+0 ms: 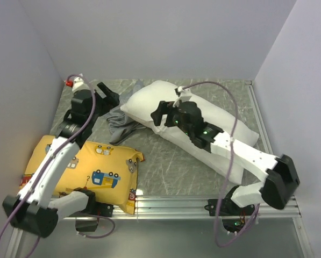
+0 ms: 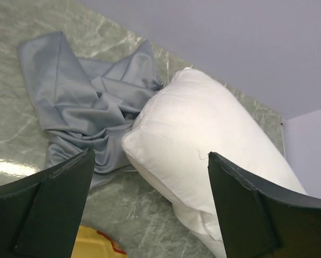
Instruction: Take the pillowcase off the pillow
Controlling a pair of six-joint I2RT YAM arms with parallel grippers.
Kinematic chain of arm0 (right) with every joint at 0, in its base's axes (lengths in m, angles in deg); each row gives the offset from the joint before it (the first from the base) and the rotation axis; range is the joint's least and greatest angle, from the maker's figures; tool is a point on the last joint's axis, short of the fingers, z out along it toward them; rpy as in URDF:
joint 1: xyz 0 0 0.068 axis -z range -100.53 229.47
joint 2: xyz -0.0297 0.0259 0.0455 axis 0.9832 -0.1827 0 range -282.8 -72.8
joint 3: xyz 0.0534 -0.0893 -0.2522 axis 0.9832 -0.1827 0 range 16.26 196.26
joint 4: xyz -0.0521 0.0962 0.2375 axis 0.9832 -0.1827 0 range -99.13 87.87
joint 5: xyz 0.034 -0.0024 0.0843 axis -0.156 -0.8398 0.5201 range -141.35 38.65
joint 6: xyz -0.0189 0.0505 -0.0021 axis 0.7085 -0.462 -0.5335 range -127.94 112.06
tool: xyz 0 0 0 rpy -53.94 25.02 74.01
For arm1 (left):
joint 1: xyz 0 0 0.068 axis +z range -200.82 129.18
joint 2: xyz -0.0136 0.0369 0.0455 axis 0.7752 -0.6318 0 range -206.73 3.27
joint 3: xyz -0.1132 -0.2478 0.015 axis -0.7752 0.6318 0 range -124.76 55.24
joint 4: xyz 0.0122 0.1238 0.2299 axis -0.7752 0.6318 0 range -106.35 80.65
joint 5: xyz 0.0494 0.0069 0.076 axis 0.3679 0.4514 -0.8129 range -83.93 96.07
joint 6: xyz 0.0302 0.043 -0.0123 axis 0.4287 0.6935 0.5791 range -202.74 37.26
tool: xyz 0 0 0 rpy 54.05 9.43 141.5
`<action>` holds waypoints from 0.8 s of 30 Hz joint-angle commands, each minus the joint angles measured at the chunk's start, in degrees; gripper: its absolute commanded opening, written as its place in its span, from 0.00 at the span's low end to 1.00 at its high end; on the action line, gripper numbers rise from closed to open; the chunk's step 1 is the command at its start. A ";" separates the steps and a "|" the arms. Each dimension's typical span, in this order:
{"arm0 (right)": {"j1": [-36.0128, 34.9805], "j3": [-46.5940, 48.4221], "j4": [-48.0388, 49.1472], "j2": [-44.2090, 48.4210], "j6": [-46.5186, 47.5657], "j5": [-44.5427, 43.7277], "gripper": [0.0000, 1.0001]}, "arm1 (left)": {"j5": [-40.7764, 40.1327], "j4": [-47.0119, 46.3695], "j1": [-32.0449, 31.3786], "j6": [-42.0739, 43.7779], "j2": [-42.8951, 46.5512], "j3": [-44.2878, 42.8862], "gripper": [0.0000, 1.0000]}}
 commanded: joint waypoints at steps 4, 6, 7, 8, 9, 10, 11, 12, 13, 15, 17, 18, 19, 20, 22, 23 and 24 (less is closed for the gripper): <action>0.33 -1.41 -8.98 16.86 -1.25 -1.76 0.94 | 0.42 5.66 -0.30 7.98 12.53 1.56 0.93; 0.41 -4.22 -10.47 23.34 -1.51 -3.09 0.94 | 2.00 5.58 -0.30 8.51 16.30 3.49 0.95; 0.41 -7.54 -10.57 25.56 -1.34 -3.96 0.96 | 2.71 5.14 -0.30 9.13 17.28 4.11 0.95; 0.33 -9.06 -11.00 27.59 -1.51 -4.84 0.96 | 3.32 4.96 -0.30 9.39 18.08 4.64 0.95; 0.33 -11.59 -12.31 31.44 -1.60 -6.07 0.96 | 4.37 4.79 -0.30 9.57 19.22 5.42 0.94; 0.41 -12.93 -12.76 33.21 -1.60 -6.87 0.98 | 5.60 4.70 -0.30 9.92 19.58 5.78 0.94; 0.33 -14.16 -13.11 35.06 -1.69 -8.61 0.99 | 6.14 4.52 -0.30 10.10 20.02 6.13 0.94; 0.41 -15.74 -13.99 38.04 -1.52 -9.41 0.99 | 6.84 4.35 -0.30 10.27 20.72 6.92 0.93; 0.41 -16.45 -14.43 39.37 -1.43 -9.86 0.99 | 7.71 4.09 -0.30 10.54 21.16 7.36 0.93; 0.41 -17.68 -15.39 42.36 -1.43 -11.18 1.00 | 7.81 3.73 -0.30 10.89 22.21 8.41 0.93; 0.33 -18.03 -16.27 43.86 -1.16 -11.62 1.00 | 7.46 3.12 -0.30 11.15 22.83 9.21 0.93; 0.24 -18.12 -16.63 44.04 -1.16 -11.88 1.00 | 7.55 2.94 -0.30 11.15 23.18 9.65 0.93; 0.41 -18.12 -16.89 44.04 -1.08 -12.06 1.00 | 7.90 2.68 -0.30 11.33 23.27 9.83 0.93; 0.33 -18.21 -17.07 43.96 -0.99 -11.97 1.00 | 8.33 2.50 -0.30 11.33 23.36 10.18 0.92; 0.33 -18.39 -17.68 43.69 -0.99 -11.88 1.00 | 9.30 1.45 -0.30 11.07 23.62 10.79 0.92; 0.41 -18.56 -17.69 43.78 -0.99 -11.80 1.00 | 10.26 0.75 -0.30 10.72 23.80 11.14 0.92; 0.41 -19.00 -17.86 43.78 -0.90 -11.71 1.00 | 10.45 -1.00 -0.30 10.37 24.41 11.84 0.93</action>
